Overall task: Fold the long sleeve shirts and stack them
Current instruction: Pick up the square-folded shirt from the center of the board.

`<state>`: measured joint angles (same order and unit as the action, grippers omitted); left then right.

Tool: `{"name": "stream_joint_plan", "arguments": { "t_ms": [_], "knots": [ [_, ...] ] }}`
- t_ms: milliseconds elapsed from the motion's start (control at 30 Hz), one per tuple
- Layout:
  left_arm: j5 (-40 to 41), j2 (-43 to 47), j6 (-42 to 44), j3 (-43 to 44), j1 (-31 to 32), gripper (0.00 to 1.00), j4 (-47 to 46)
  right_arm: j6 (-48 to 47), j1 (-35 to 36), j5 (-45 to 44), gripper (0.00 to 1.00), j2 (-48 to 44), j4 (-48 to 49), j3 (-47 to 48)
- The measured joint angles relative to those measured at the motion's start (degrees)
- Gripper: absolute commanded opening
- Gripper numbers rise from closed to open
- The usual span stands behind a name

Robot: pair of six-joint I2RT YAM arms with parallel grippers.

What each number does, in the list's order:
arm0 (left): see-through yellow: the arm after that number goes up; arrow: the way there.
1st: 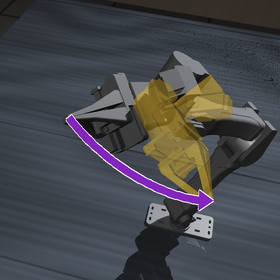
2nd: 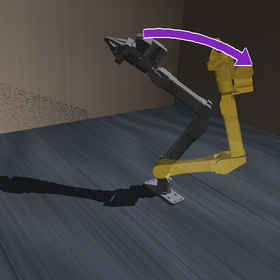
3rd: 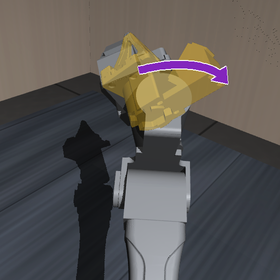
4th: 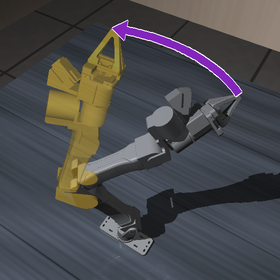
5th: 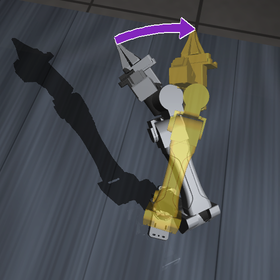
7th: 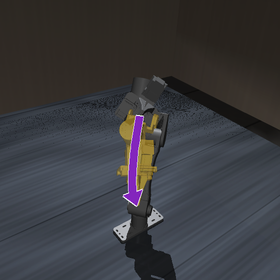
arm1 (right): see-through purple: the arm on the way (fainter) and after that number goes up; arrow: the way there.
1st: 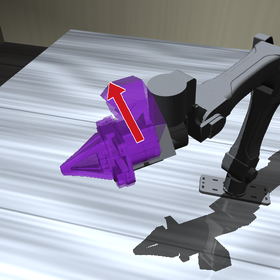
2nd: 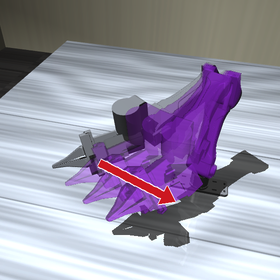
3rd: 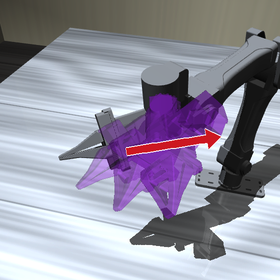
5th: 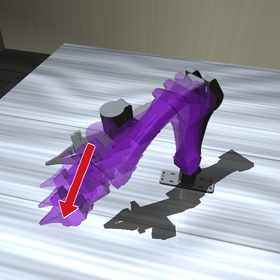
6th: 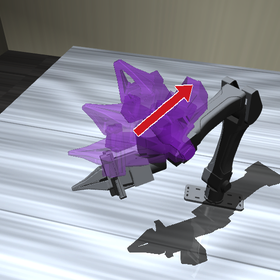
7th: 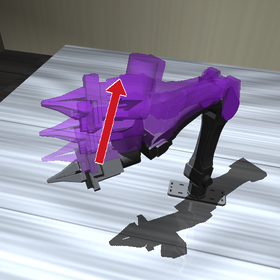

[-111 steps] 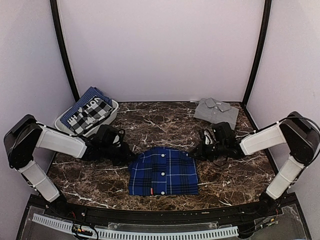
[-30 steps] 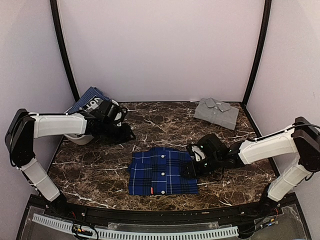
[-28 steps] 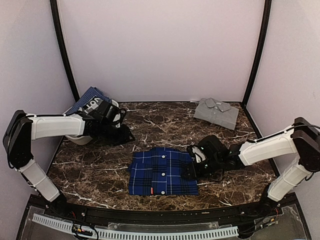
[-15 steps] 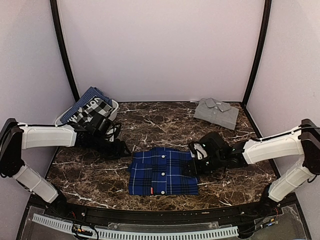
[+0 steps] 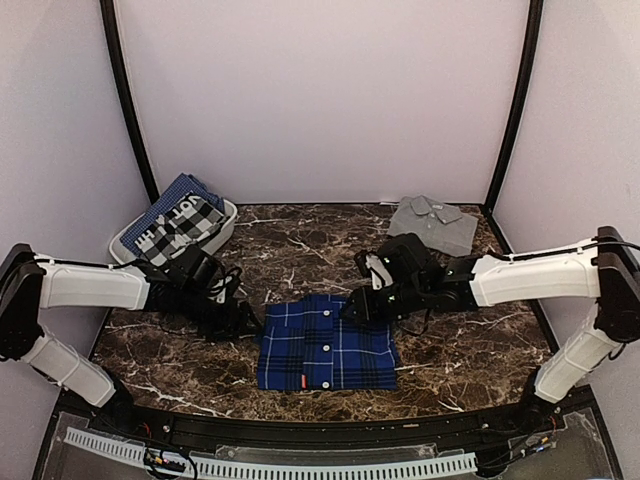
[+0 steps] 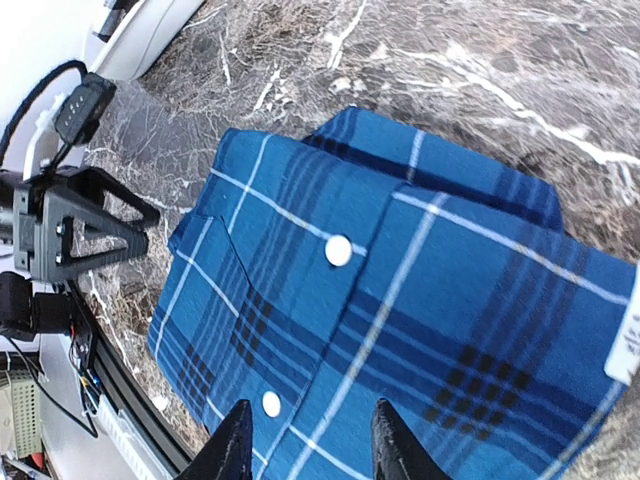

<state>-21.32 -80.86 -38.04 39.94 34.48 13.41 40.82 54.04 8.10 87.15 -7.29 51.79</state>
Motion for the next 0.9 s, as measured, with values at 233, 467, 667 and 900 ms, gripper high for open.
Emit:
{"name": "stream_joint_plan", "arguments": {
  "t_ms": [233,467,667,900],
  "knots": [
    [-2.1,-1.2,-2.4,-1.5,2.7,0.71,-3.5,-1.8,0.4,-1.3,0.36,7.7,-0.2,5.3],
    [-2.1,-3.3,-6.2,-2.4,6.3,0.68,-5.7,-2.2,-1.1,-2.1,0.35,11.9,0.0,5.6],
    [-2.0,-4.6,-10.1,-2.6,7.4,0.61,-7.6,-2.2,-1.9,-1.6,0.35,13.8,0.3,5.3],
    [-3.3,-7.2,-15.7,-3.0,8.5,0.53,-12.7,-2.2,-1.9,-1.5,0.36,13.8,1.4,4.7]
  ]
}}
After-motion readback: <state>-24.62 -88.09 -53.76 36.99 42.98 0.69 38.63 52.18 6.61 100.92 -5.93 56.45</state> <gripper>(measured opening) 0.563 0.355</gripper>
